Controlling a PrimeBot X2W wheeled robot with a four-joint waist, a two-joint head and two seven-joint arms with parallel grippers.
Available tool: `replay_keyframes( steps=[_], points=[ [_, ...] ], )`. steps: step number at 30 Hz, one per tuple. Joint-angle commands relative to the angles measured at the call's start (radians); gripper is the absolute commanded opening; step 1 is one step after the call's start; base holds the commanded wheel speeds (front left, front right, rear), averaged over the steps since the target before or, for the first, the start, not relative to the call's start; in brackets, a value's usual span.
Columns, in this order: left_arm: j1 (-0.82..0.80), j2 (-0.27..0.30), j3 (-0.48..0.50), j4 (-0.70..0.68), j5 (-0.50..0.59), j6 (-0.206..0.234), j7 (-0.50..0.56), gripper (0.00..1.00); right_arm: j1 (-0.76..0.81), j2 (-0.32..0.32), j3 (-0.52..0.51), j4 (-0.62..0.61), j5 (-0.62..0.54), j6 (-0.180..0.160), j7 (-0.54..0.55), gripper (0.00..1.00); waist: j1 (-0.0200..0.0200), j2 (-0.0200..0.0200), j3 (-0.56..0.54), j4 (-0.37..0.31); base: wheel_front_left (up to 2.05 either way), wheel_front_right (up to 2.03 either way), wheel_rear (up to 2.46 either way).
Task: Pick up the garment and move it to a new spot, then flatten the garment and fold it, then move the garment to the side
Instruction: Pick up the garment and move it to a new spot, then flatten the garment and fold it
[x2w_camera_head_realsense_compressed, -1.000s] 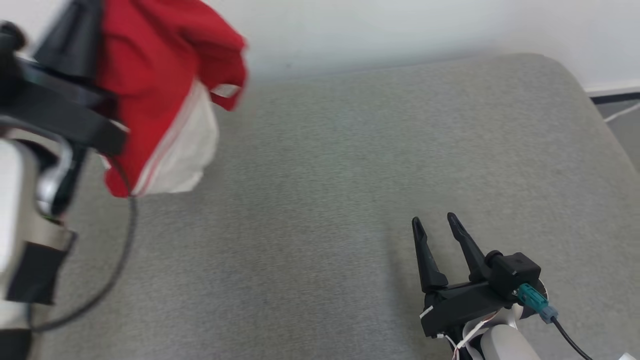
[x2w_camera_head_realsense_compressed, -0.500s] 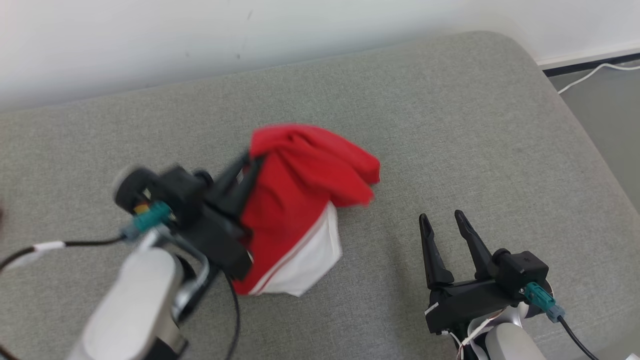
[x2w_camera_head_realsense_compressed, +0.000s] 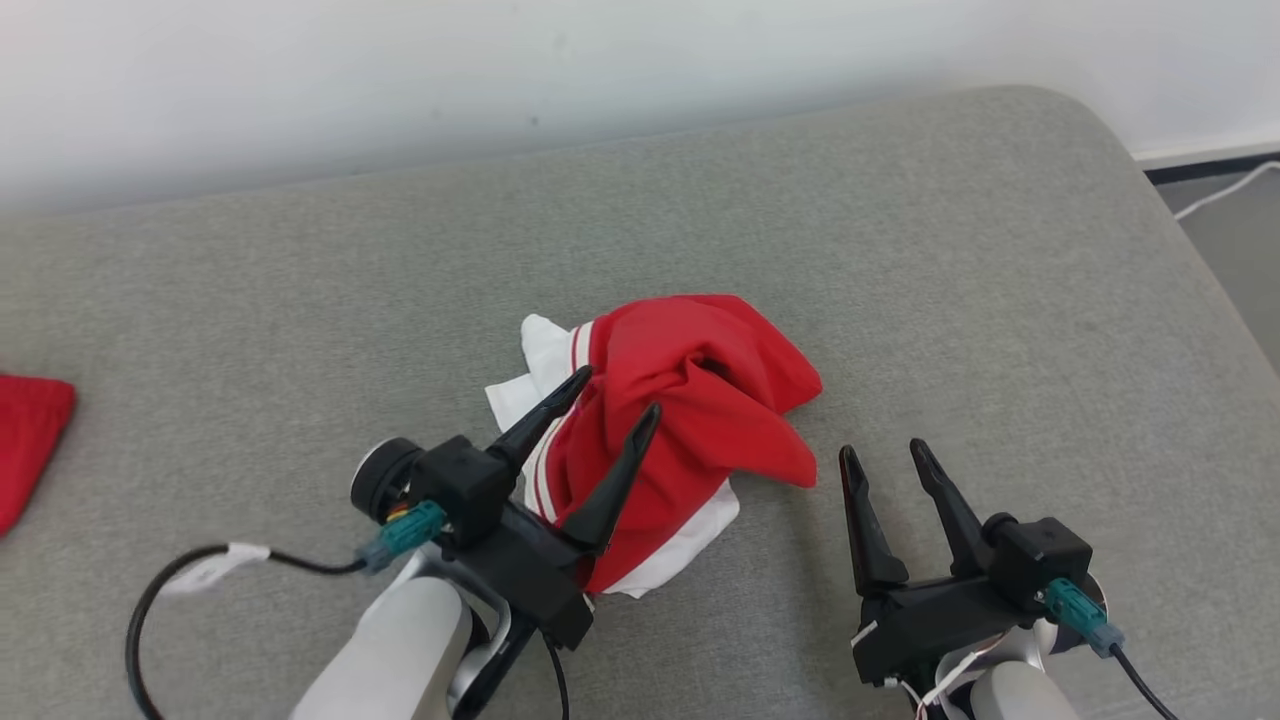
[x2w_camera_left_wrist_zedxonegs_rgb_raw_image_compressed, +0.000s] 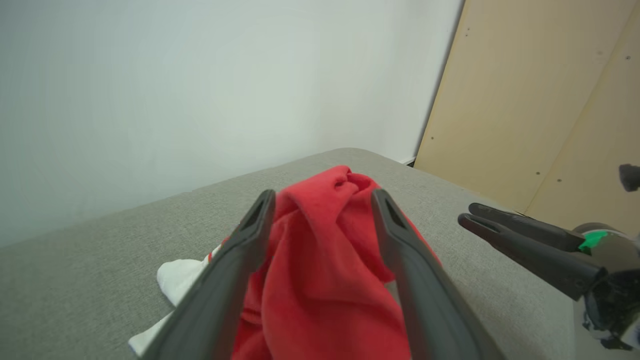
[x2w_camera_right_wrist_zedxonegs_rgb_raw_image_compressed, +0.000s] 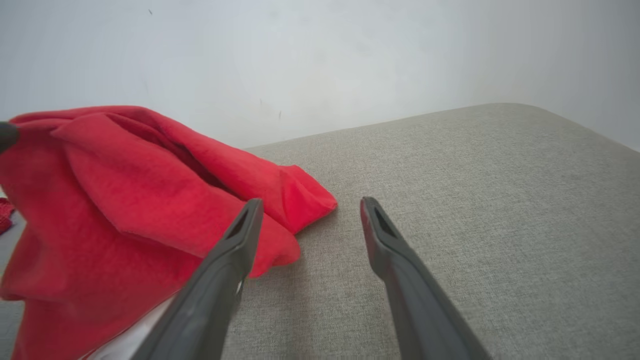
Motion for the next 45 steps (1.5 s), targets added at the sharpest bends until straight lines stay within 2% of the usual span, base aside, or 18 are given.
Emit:
replay_keyframes(
  steps=[1,8,12,19,25,31,36,37,38,39,45],
  points=[
    [0.039,-0.003,0.010,-0.016,-0.015,0.010,-0.014,1.00,0.015,0.000,0.000,-0.003,0.002,0.001,-0.002,1.00,-0.0001,0.0000,-0.015,0.028,0.00,0.00,0.00],
    [0.124,0.013,0.082,-0.125,-0.028,0.065,-0.028,1.00,0.026,0.000,-0.008,-0.007,-0.007,0.001,-0.002,1.00,-0.0001,0.0000,-0.022,0.052,0.00,0.00,0.00],
    [0.208,0.049,0.117,-0.139,-0.039,0.085,-0.028,1.00,0.033,0.001,-0.018,-0.012,-0.013,0.001,-0.001,1.00,-0.0001,0.0000,-0.024,0.066,0.00,0.00,0.00],
    [0.311,0.055,0.074,-0.098,-0.039,0.061,-0.029,1.00,0.021,0.000,-0.018,-0.012,-0.013,0.001,-0.002,1.00,-0.0001,0.0000,-0.021,0.069,0.00,0.00,0.00],
    [0.339,0.038,0.023,-0.035,-0.032,0.046,-0.029,1.00,0.012,0.000,-0.014,-0.009,-0.009,0.001,-0.001,1.00,-0.0001,0.0000,-0.018,0.056,0.00,0.00,0.00],
    [0.294,0.029,0.011,0.084,-0.023,0.040,-0.029,1.00,0.011,0.000,-0.014,-0.008,-0.010,0.001,-0.001,1.00,-0.0001,0.0000,-0.010,0.037,0.00,0.00,0.00],
    [0.249,-0.001,0.024,0.143,-0.036,0.026,-0.029,1.00,0.008,0.000,-0.011,-0.007,-0.010,0.001,-0.002,1.00,-0.0001,0.0000,-0.009,0.029,0.00,0.00,0.00],
    [0.242,-0.007,0.026,0.153,-0.038,0.019,-0.030,0.56,0.007,0.000,-0.011,-0.005,-0.010,0.001,-0.001,1.00,-0.0001,0.0000,-0.009,0.028,0.00,0.00,0.00],
    [0.233,-0.010,0.027,0.155,-0.035,0.017,-0.030,0.05,0.006,0.000,-0.011,-0.004,-0.011,0.001,-0.001,1.00,-0.0001,0.0000,-0.010,0.028,0.00,0.00,0.00],
    [0.225,-0.015,0.029,0.159,-0.032,0.012,-0.030,0.00,0.006,0.000,-0.011,-0.003,-0.011,0.001,-0.002,1.00,-0.0001,0.0000,-0.011,0.027,0.00,0.00,0.00],
    [0.218,-0.025,0.084,0.136,-0.024,0.008,-0.030,0.00,0.024,0.000,-0.021,0.001,-0.019,0.001,-0.002,1.00,-0.0001,0.0000,-0.030,0.042,0.00,0.00,0.00]
  ],
)
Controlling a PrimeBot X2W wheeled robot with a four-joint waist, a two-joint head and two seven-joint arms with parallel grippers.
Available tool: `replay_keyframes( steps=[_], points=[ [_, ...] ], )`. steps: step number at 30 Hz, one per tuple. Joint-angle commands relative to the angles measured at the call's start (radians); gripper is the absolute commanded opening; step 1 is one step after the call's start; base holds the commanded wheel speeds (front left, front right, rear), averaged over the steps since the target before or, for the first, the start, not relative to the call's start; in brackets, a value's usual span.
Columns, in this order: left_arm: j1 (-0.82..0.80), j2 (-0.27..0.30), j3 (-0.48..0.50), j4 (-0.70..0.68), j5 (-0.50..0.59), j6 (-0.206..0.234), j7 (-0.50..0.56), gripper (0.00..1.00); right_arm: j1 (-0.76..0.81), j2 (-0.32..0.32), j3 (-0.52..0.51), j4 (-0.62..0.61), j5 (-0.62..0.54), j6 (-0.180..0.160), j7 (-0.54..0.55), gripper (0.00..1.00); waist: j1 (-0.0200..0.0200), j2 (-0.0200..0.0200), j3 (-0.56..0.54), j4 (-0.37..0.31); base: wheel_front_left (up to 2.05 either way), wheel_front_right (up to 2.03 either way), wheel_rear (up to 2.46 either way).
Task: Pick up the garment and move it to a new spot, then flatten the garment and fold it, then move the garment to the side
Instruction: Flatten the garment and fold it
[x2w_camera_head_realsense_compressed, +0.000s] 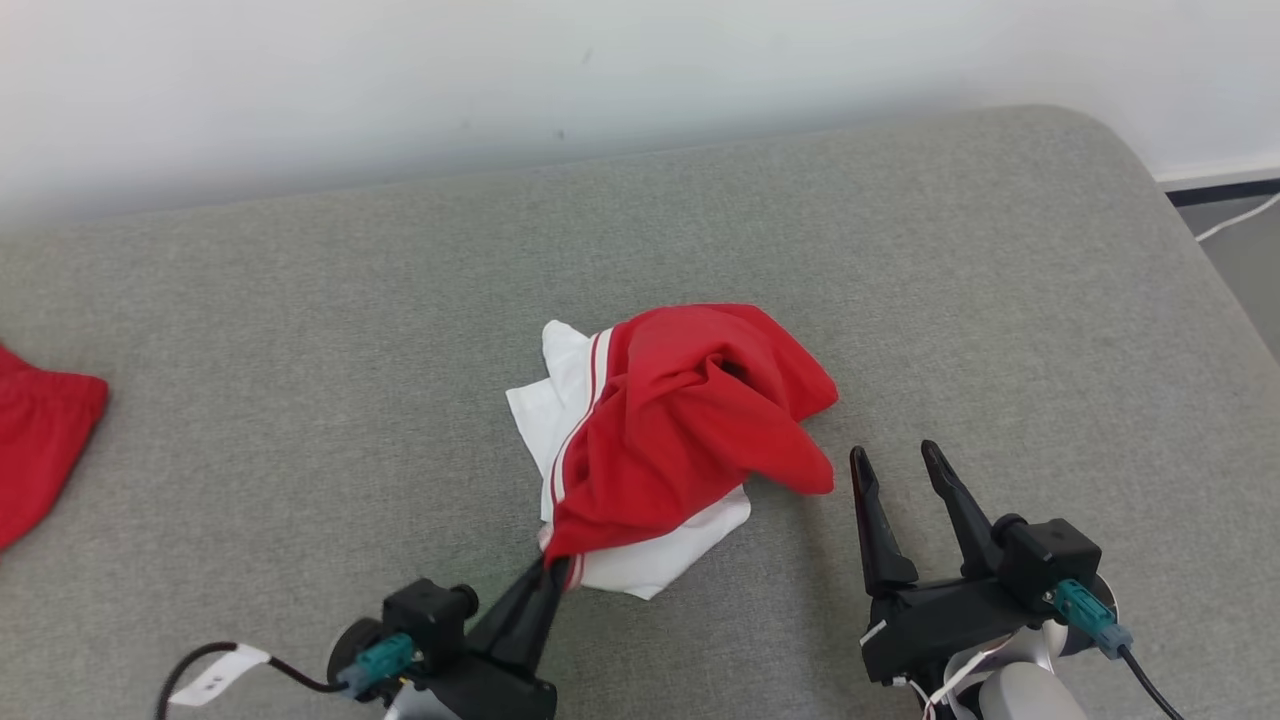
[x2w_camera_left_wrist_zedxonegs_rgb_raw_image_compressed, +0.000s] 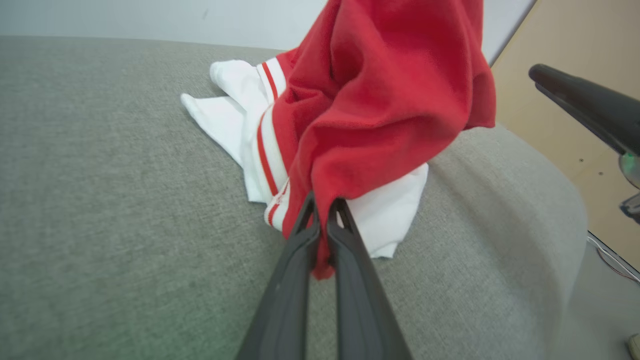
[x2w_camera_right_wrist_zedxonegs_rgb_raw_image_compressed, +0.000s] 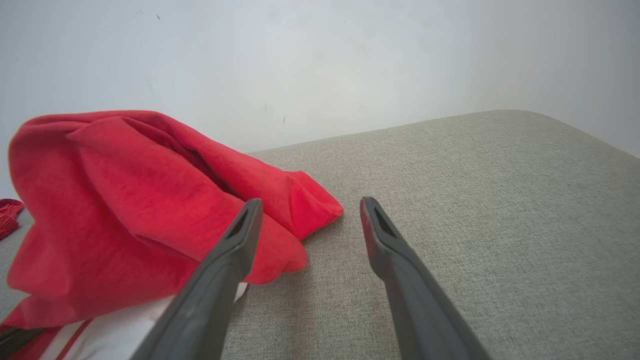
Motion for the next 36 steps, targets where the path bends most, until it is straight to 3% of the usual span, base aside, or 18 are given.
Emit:
replay_keyframes(
  steps=[1,8,15,24,30,34,36],
  points=[
    [0.003,0.008,0.022,-0.020,0.016,0.003,-0.006,0.00,0.018,0.000,-0.004,-0.001,-0.009,0.001,-0.002,1.00,0.0000,0.0000,-0.009,0.013,0.00,0.00,0.00],
    [0.009,0.055,0.095,-0.132,0.048,0.016,-0.006,0.00,0.040,0.000,-0.012,0.004,-0.010,0.001,-0.002,1.00,0.0000,0.0000,-0.036,0.067,0.00,0.00,0.00],
    [0.058,0.153,0.138,-0.290,0.078,0.045,0.022,0.00,0.066,0.000,-0.008,0.008,0.001,0.001,-0.002,1.00,0.0000,0.0000,-0.071,0.123,0.00,0.00,0.00],
    [0.190,0.271,0.180,-0.545,0.114,0.125,0.144,0.00,0.078,-0.001,-0.010,0.011,-0.001,0.001,-0.002,1.00,0.0000,0.0000,-0.085,0.158,0.00,0.00,0.00],
    [0.262,0.276,0.192,-0.600,0.102,0.166,0.177,0.00,0.076,0.000,-0.010,0.010,-0.006,0.001,-0.002,1.00,0.0000,0.0000,-0.080,0.163,0.00,0.00,0.00],
    [0.289,0.259,0.186,-0.542,0.082,0.175,0.168,0.00,0.067,0.000,-0.009,0.014,-0.008,0.001,-0.002,1.00,0.0000,0.0000,-0.076,0.161,0.00,0.00,0.00],
    [0.301,0.246,0.183,-0.510,0.072,0.176,0.157,1.00,0.067,0.000,-0.011,0.014,-0.009,0.001,-0.002,1.00,0.0000,0.0000,-0.075,0.162,0.00,0.00,0.00]
  ],
)
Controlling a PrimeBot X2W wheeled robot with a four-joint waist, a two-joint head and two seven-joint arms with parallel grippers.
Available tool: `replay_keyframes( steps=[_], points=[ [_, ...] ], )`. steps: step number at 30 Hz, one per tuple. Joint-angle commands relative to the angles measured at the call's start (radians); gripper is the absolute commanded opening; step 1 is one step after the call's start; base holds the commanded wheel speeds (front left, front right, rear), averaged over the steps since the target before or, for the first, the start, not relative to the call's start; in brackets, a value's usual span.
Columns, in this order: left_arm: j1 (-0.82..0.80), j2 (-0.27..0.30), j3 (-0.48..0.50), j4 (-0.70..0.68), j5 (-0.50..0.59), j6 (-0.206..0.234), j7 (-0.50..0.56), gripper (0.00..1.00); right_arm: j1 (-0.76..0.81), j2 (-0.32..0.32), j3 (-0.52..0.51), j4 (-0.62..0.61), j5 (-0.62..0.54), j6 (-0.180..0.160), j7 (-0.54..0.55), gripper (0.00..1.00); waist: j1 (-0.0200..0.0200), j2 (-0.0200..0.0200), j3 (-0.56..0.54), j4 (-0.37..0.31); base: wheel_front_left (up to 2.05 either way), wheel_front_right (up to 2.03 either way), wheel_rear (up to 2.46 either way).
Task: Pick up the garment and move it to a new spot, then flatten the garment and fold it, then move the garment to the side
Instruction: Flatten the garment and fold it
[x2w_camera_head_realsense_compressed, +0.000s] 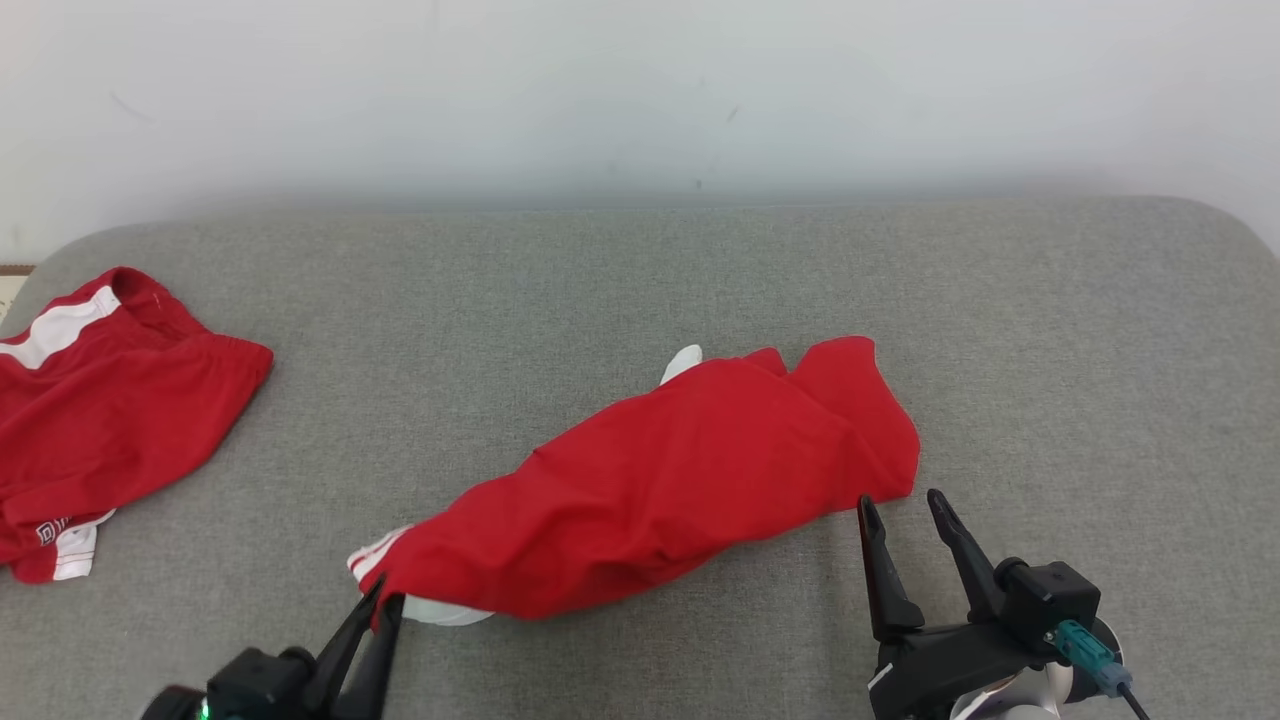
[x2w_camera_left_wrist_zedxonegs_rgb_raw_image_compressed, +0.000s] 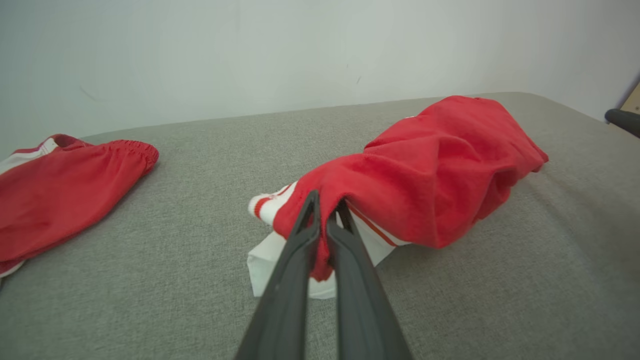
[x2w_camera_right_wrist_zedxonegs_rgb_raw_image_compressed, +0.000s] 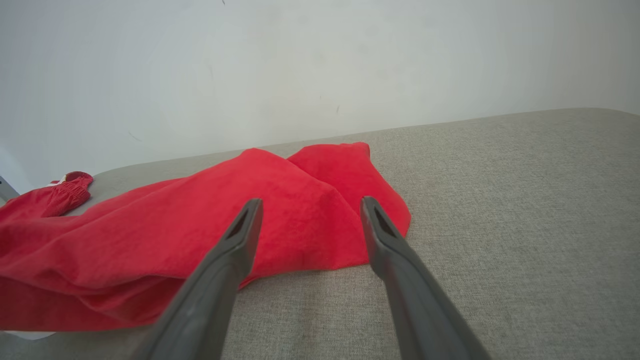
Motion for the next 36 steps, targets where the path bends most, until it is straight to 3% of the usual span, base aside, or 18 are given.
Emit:
replay_keyframes(
  steps=[1,7,18,29,36],
  points=[
    [0.025,-0.018,-0.001,0.025,-0.019,0.003,-0.020,1.00,0.002,-0.001,-0.004,0.003,-0.003,0.001,-0.001,1.00,0.0000,0.0001,0.003,0.003,0.00,0.00,0.00],
    [0.051,-0.054,0.009,0.039,-0.048,0.021,-0.082,1.00,0.003,-0.001,-0.021,0.000,-0.012,0.001,-0.001,1.00,0.0000,0.0001,0.009,0.027,0.00,0.00,0.00],
    [0.084,-0.066,0.065,-0.047,-0.057,0.053,-0.156,1.00,0.003,-0.001,-0.019,0.003,-0.013,0.001,-0.001,1.00,0.0000,0.0001,0.007,0.057,0.00,0.00,0.00],
    [0.050,-0.072,0.074,0.003,-0.070,0.040,-0.164,1.00,-0.011,-0.001,-0.014,0.011,-0.006,0.001,-0.001,1.00,0.0000,0.0001,0.011,0.022,0.00,0.00,0.00],
    [0.030,-0.122,0.131,-0.026,-0.021,0.081,-0.173,1.00,-0.020,-0.010,-0.064,0.024,-0.025,0.001,-0.001,1.00,0.0000,0.0001,0.022,0.014,0.00,0.00,0.00]
  ],
)
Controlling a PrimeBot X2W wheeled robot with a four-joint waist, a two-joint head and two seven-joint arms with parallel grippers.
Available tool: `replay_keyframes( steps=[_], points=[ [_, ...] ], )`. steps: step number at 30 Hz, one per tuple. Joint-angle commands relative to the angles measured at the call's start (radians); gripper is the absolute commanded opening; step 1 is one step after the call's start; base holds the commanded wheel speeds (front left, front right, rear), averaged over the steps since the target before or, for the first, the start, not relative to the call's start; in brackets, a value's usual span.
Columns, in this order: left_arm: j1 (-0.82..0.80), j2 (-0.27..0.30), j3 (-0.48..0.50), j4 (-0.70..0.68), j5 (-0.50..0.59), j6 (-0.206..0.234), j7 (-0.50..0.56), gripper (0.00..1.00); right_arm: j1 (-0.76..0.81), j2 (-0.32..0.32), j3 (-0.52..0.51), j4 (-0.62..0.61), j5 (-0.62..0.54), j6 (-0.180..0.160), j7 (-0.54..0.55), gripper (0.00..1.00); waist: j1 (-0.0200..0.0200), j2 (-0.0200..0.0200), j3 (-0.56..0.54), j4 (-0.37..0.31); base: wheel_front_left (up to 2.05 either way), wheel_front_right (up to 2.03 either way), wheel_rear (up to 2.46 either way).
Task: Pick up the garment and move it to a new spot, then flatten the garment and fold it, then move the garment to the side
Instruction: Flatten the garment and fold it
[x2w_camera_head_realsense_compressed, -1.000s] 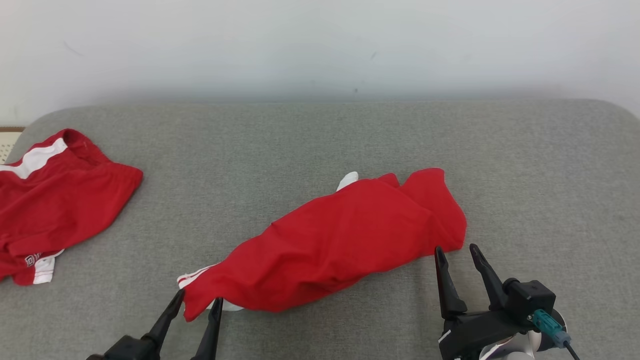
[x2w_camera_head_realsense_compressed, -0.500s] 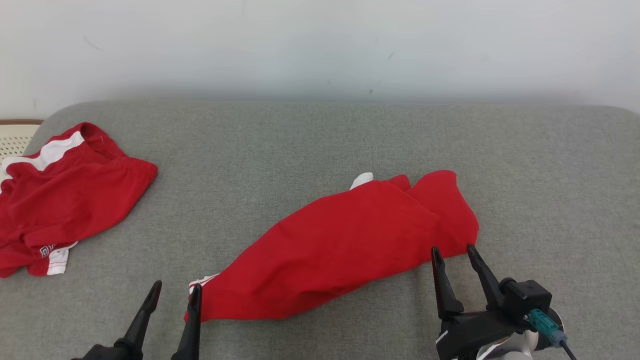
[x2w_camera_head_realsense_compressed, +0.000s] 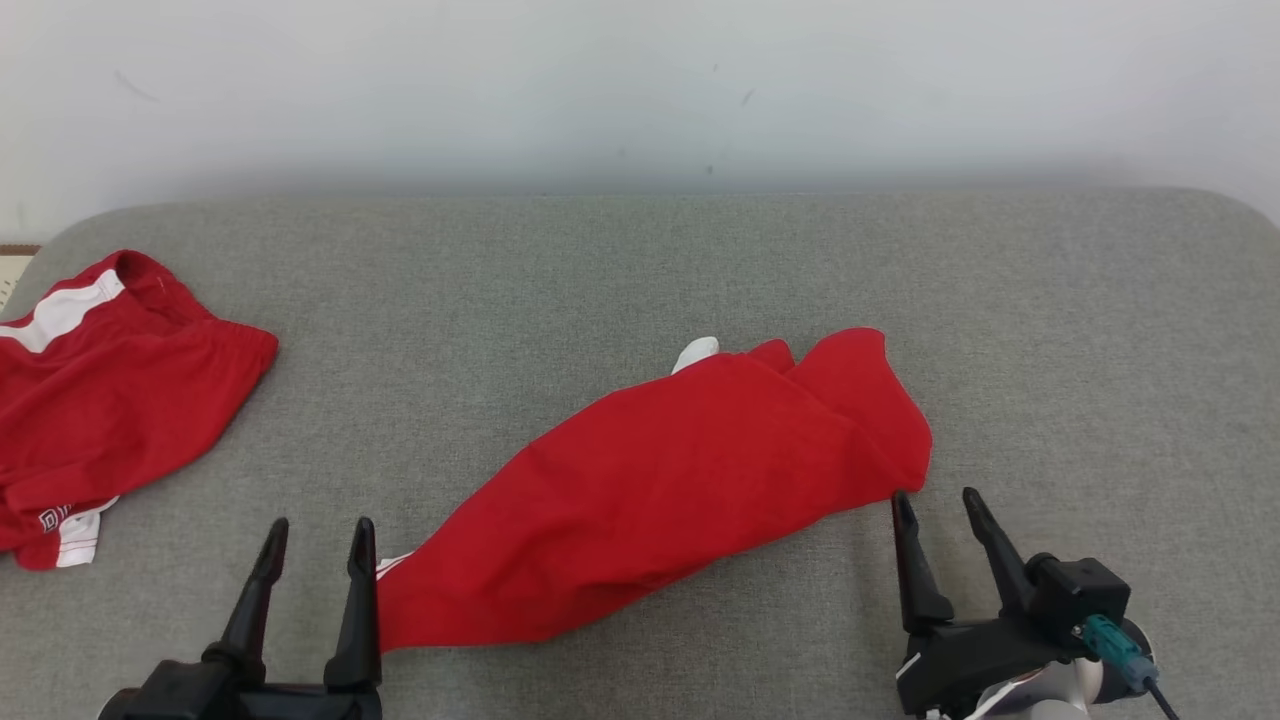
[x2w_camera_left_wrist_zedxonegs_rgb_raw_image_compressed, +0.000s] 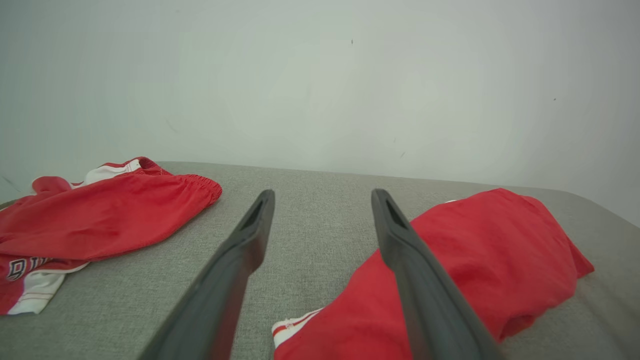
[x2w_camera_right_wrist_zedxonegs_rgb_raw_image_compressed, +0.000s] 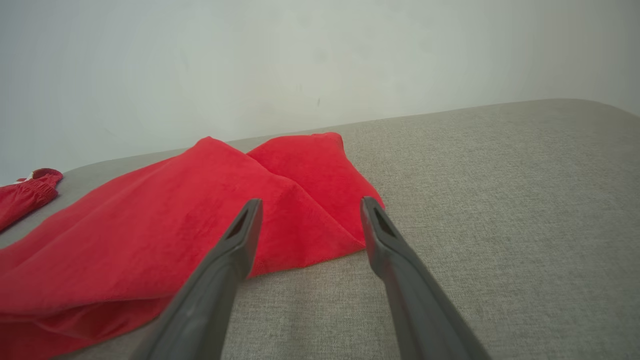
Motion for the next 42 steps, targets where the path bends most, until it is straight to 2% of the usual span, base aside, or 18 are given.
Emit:
replay_keyframes(
  steps=[1,7,20,30,31,32,37,42],
  points=[
    [-0.003,-0.010,0.017,-0.009,0.016,0.008,-0.005,1.00,-0.012,-0.008,-0.010,0.003,-0.008,0.001,-0.002,1.00,-0.0001,-0.0001,0.002,0.001,0.00,0.00,0.00],
    [0.015,-0.050,0.077,-0.008,0.044,0.002,-0.006,1.00,-0.040,-0.030,-0.034,0.042,-0.021,0.001,0.007,1.00,-0.0001,-0.0001,0.008,0.007,0.00,0.00,0.00],
    [0.005,-0.124,0.126,0.017,0.087,-0.065,-0.006,1.00,-0.211,-0.152,0.075,0.298,0.015,0.001,0.091,1.00,-0.0001,-0.0001,0.026,0.084,0.00,0.00,0.00],
    [0.009,-0.151,0.155,0.029,0.103,-0.094,-0.006,1.00,-0.308,-0.166,0.145,0.499,0.082,0.001,0.122,1.00,-0.0001,-0.0001,0.035,0.122,0.00,0.00,0.00],
    [0.008,-0.153,0.157,0.030,0.105,-0.097,-0.006,1.00,-0.319,-0.164,0.156,0.521,0.089,0.001,0.126,0.31,-0.0001,-0.0001,0.037,0.123,0.00,0.00,0.00],
    [0.007,-0.155,0.159,0.031,0.104,-0.097,-0.006,1.00,-0.328,-0.164,0.165,0.539,0.096,0.001,0.125,0.00,-0.0001,-0.0001,0.038,0.124,0.00,0.00,0.00],
    [0.019,-0.161,0.176,0.036,0.108,-0.104,-0.006,1.00,-0.368,-0.165,0.198,0.564,0.129,0.001,0.059,0.00,-0.0001,-0.0001,0.029,0.109,0.00,0.00,0.00],
    [0.026,-0.166,0.188,0.046,0.110,-0.111,-0.006,1.00,-0.362,-0.173,0.214,0.488,0.185,0.001,0.013,0.00,-0.0001,-0.0001,0.004,0.081,0.00,0.00,0.00]
  ],
)
